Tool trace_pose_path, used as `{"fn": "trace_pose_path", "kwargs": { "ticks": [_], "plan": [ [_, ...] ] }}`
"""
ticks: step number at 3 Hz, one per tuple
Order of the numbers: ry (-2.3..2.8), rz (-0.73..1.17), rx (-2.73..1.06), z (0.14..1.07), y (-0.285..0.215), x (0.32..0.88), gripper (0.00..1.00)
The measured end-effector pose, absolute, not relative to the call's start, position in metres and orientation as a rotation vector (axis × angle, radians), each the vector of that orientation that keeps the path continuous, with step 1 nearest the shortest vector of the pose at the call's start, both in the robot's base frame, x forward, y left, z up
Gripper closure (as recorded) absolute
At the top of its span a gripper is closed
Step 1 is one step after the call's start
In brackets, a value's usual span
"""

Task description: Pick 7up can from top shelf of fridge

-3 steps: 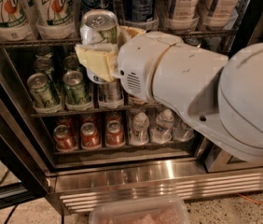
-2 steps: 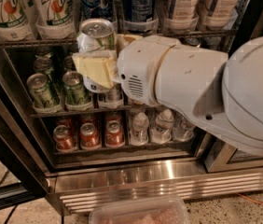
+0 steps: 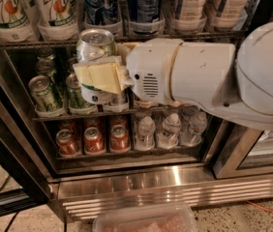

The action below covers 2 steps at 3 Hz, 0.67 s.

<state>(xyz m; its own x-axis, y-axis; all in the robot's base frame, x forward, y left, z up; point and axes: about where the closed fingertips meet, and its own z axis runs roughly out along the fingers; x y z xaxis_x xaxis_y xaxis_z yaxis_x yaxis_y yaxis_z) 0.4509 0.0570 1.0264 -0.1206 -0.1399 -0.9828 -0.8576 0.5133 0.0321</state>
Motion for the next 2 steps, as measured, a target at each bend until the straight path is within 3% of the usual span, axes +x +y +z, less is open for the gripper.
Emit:
{"fn": "trace_pose_path", "kwargs": {
  "ticks": [2],
  "plan": [
    [1.607,0.897,-0.995,1.0275,0.0488,0.4504,1.00]
  ]
}}
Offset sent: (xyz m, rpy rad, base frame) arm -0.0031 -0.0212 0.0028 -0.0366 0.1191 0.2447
